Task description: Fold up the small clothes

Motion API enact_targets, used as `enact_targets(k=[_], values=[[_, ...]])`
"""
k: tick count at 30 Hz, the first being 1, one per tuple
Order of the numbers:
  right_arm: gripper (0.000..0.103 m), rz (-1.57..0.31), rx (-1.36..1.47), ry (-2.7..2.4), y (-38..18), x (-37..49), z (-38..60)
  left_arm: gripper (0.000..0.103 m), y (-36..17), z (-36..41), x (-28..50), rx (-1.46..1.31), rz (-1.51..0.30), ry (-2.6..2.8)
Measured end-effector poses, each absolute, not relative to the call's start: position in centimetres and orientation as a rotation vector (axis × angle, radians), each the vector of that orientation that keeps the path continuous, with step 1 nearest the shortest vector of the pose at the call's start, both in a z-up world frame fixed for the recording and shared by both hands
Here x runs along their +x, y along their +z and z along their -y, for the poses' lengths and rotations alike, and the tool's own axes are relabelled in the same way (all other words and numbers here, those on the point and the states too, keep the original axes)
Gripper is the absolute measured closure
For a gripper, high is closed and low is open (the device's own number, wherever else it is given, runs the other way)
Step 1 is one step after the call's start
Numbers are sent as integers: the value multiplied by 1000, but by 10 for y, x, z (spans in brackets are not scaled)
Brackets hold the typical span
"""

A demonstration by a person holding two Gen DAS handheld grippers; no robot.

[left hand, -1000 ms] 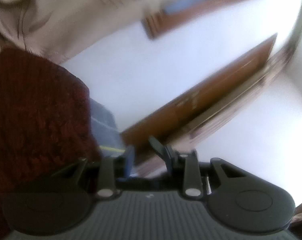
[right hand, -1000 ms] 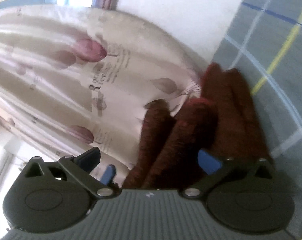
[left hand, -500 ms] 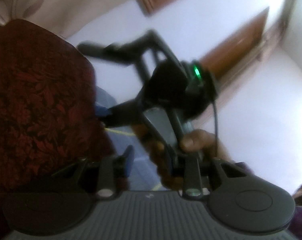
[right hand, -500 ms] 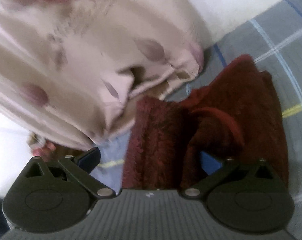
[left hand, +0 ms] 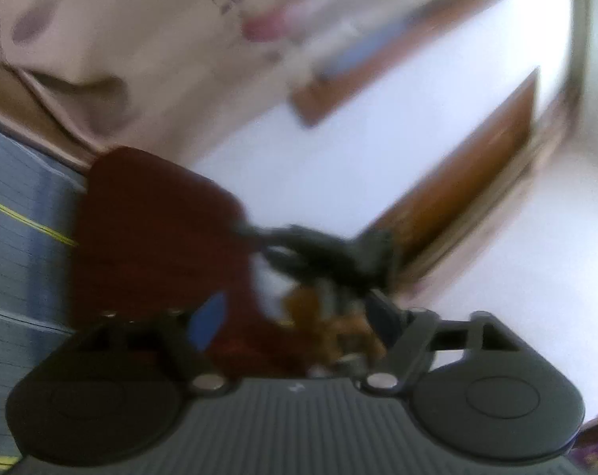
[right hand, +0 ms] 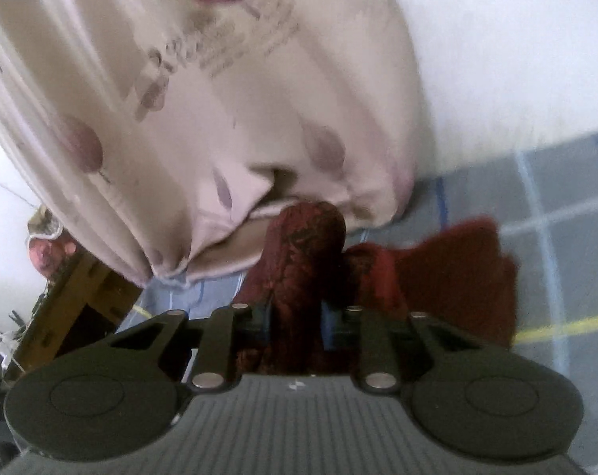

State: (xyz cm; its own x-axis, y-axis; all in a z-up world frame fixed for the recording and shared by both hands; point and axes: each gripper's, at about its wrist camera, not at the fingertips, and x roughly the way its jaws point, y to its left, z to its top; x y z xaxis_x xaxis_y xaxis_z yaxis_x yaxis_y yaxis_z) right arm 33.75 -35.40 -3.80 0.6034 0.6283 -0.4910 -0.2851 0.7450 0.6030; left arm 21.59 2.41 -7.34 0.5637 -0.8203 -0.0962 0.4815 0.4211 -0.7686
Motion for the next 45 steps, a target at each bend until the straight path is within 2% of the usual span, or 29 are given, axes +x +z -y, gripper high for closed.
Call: enact_targets(k=[2,3,4,8,10,11,13,14,23,26,27,28,29,31,36,38,41,43,45], values=[[84,-734,520,521,-36,345,374,23,-69,-21,217,-707,-522,-816],[90,-722,528,510,-37,348,384,23,-68,-18,219,-682,-532,-791],[92,-714,536,498,-39,352,395,21,-68,-16,220,-661,-539,-774],[91,-758,603,483,-64,363,421,19,-91,1,239,-559,-595,-707],[84,-753,724,561,-70,353,427,19,-110,6,251,-628,-641,-721],[73,-773,760,585,-72,348,423,19,-115,6,252,-653,-628,-733],[9,-793,720,603,-71,337,408,19,-118,4,248,-665,-597,-762],[1,-807,670,572,-70,330,399,19,-119,6,246,-655,-597,-761],[1,-901,668,572,-83,343,362,19,-120,15,247,-615,-624,-787],[3,-891,564,569,-80,344,333,19,-118,25,242,-550,-626,-792],[15,-883,526,568,-79,345,325,19,-117,27,240,-544,-622,-790],[44,-870,496,579,-78,344,320,19,-114,26,238,-554,-614,-800],[61,-850,457,589,-75,343,317,19,-112,25,236,-568,-605,-812],[68,-812,451,605,-70,341,323,19,-102,21,232,-583,-606,-814],[72,-733,478,584,-53,346,361,19,-71,16,221,-552,-481,-796],[72,-723,512,560,-55,355,382,18,-71,20,228,-566,-502,-823],[72,-790,651,617,-88,367,405,18,-82,34,238,-513,-553,-789],[60,-846,625,578,-115,367,402,18,-92,40,245,-510,-595,-781],[57,-822,759,602,-142,360,414,18,-104,44,251,-519,-649,-779]])
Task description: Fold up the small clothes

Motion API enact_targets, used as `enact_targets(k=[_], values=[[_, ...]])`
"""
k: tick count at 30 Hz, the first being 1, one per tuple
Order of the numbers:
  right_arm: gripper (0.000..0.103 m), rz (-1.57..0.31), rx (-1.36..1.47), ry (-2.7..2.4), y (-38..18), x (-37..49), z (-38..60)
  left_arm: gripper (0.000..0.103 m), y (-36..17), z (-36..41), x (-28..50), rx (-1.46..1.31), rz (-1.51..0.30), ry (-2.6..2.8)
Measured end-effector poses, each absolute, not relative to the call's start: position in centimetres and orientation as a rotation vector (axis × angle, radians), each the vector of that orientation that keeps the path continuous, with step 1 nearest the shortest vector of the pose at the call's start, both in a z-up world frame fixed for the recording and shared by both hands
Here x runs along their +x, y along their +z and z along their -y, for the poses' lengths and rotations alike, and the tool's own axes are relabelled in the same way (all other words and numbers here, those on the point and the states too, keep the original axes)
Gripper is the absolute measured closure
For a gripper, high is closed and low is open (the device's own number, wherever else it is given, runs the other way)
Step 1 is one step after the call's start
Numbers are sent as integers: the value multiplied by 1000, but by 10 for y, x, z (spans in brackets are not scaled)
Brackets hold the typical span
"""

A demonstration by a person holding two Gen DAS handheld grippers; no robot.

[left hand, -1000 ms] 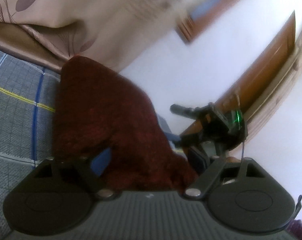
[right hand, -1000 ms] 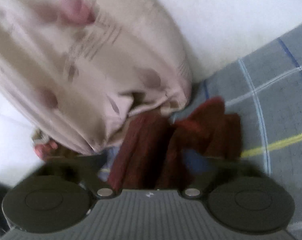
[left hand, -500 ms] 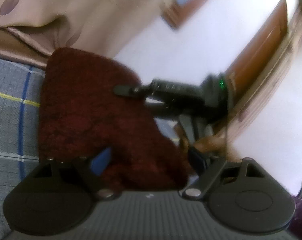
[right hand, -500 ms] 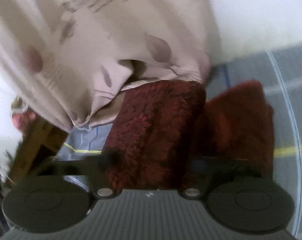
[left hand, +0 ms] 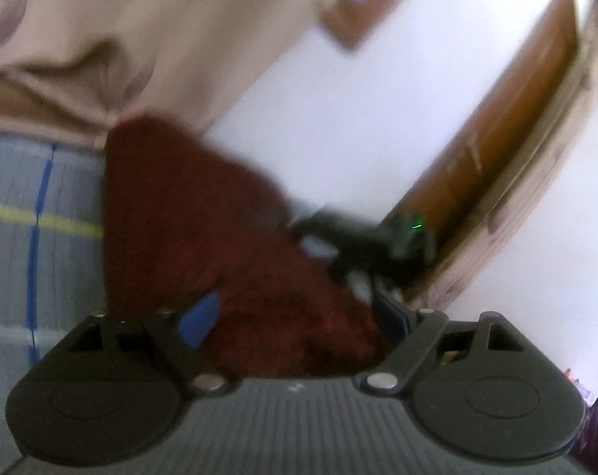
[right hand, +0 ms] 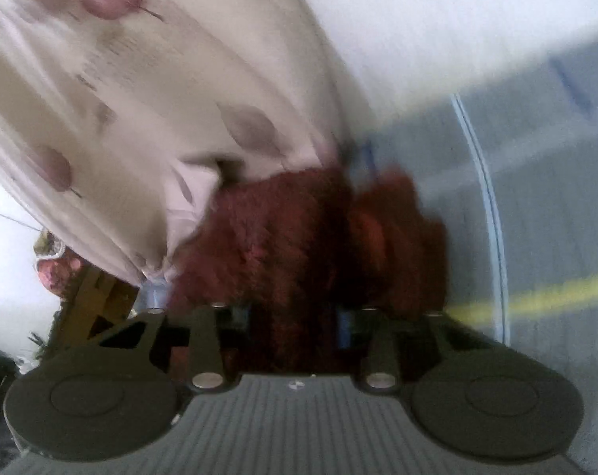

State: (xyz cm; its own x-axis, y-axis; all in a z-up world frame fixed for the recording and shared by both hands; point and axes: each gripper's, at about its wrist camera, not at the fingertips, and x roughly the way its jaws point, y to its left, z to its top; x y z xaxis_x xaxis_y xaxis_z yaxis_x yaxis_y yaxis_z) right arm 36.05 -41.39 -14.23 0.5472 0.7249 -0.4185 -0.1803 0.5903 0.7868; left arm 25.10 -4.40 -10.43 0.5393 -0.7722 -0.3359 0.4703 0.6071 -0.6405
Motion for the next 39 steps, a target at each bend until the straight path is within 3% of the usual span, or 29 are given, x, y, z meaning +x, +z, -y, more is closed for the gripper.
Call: enact_targets(k=[8,15,17,18,19,24,30,32,36,39], values=[[16,-633,762,589,-98,304,441,18,-111,43,258,-529,-660,-786],[16,-721,549,628,-88,251,404,18,-117,49,251,-520,-628,-781],[23,-744,518,624,-96,248,393,18,-113,50,247,-512,-625,-767],[57,-750,485,603,-98,248,388,18,-109,48,244,-531,-617,-761],[81,-750,472,594,-99,248,385,18,-105,46,241,-562,-605,-767],[82,-715,484,536,-101,234,406,18,-74,40,223,-513,-462,-754],[84,-771,636,519,-139,224,429,18,-111,66,241,-436,-630,-747],[79,-780,687,550,-142,225,432,17,-118,71,241,-430,-649,-742],[32,-682,621,544,-105,223,440,14,-118,71,241,-429,-653,-770],[28,-595,488,528,-62,245,431,14,-119,71,247,-424,-662,-786]])
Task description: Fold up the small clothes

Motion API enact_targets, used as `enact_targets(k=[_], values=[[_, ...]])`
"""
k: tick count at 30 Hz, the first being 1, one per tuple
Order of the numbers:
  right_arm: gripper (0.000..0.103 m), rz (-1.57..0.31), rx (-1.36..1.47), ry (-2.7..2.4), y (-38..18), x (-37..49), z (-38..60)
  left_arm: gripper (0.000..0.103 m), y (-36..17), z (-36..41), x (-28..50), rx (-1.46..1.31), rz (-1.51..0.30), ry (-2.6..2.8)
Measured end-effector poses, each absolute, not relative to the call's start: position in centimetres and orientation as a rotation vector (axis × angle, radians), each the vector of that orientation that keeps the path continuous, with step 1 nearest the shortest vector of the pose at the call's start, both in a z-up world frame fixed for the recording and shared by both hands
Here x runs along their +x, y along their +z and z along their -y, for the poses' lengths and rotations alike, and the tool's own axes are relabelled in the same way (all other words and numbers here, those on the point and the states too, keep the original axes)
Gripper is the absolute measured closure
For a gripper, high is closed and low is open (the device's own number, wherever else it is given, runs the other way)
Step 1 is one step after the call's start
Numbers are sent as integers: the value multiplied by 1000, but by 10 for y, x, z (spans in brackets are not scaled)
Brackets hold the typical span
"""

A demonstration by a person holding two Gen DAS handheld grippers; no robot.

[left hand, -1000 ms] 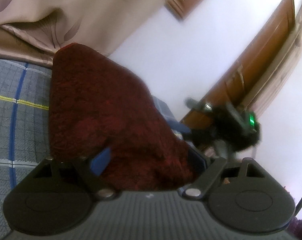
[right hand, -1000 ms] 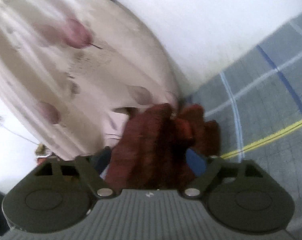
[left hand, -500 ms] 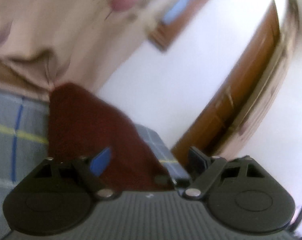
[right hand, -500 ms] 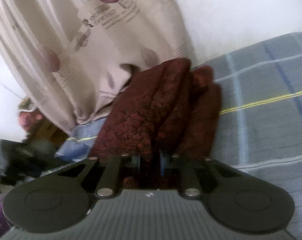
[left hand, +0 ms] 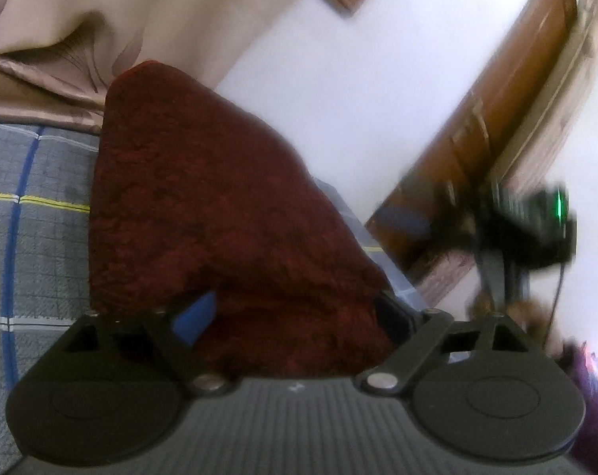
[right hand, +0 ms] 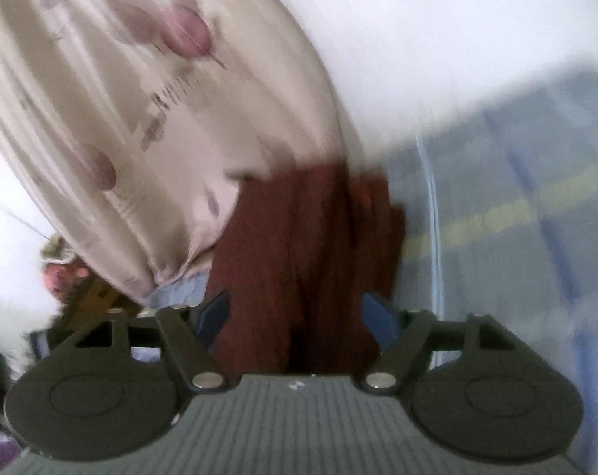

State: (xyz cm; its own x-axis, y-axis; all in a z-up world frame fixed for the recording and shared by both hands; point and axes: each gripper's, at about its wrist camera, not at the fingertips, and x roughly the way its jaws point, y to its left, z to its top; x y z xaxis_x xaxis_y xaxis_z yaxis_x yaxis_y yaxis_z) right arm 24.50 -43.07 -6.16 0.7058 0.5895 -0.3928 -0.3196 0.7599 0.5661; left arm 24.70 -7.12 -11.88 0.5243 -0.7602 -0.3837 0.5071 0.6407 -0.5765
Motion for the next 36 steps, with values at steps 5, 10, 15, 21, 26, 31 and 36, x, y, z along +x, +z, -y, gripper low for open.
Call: enact_targets(k=[5,10,15,21,26,31,36], values=[[28,-567,232,591,-32,310,366,14,-120,71,244,-424,-648,-786],[35,-661,-90,507,-59,357,310,14,-121,71,239,-421,-638,-785],[38,-758,-9,381,-97,372,344,14,-118,67,235,-463,-633,-794],[28,-777,303,389,-116,362,389,14,-117,63,231,-454,-625,-793],[27,-616,166,339,-67,313,378,14,-106,64,222,-428,-611,-785],[0,-600,167,345,-52,250,371,14,-82,59,201,-352,-540,-757],[0,-588,253,352,-56,196,382,13,-60,65,190,-177,-549,-621]])
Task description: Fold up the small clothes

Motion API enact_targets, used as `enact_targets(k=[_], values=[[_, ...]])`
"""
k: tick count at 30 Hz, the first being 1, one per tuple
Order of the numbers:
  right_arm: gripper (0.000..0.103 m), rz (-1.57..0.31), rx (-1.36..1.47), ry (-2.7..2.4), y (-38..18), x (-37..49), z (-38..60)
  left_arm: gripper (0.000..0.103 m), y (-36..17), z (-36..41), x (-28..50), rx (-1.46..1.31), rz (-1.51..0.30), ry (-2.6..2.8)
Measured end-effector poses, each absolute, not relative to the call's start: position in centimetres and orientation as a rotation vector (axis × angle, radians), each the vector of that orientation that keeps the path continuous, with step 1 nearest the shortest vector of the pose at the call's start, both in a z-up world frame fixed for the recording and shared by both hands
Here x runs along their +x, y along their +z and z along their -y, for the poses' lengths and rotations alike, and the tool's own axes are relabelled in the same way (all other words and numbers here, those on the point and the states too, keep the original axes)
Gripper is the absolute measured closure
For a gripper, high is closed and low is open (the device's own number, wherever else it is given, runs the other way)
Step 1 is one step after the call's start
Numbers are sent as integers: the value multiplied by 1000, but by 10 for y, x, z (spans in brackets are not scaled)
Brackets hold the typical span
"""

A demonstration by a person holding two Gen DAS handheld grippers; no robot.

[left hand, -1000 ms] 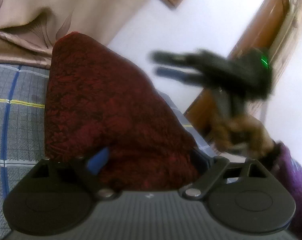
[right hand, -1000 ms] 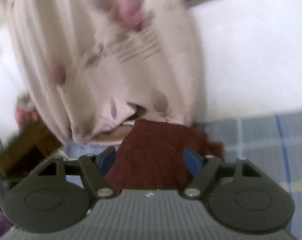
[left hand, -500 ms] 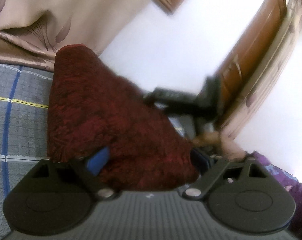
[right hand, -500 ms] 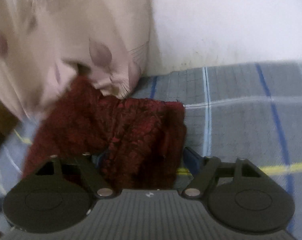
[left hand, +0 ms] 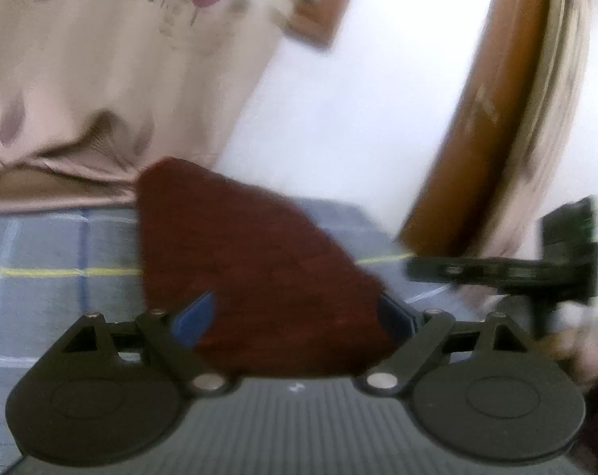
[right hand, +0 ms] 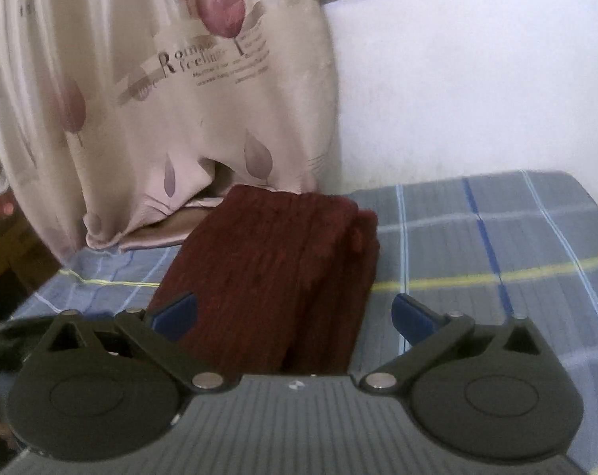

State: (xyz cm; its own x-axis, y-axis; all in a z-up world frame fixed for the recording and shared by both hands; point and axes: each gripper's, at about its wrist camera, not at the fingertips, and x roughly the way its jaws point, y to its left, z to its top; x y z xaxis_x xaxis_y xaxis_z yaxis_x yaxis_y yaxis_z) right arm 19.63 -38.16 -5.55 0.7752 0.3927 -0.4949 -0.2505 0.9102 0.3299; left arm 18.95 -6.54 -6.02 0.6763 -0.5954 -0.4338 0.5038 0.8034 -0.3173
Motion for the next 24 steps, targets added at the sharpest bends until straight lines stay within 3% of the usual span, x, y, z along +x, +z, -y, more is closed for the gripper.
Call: enact_targets(k=[13,24], values=[[0,-614,217,262,-37,182,364,13,-57,76,197,21,-592,-385],[0,-726,296,231,-75,231,370,13,-77,76,231,67,-648,-303]])
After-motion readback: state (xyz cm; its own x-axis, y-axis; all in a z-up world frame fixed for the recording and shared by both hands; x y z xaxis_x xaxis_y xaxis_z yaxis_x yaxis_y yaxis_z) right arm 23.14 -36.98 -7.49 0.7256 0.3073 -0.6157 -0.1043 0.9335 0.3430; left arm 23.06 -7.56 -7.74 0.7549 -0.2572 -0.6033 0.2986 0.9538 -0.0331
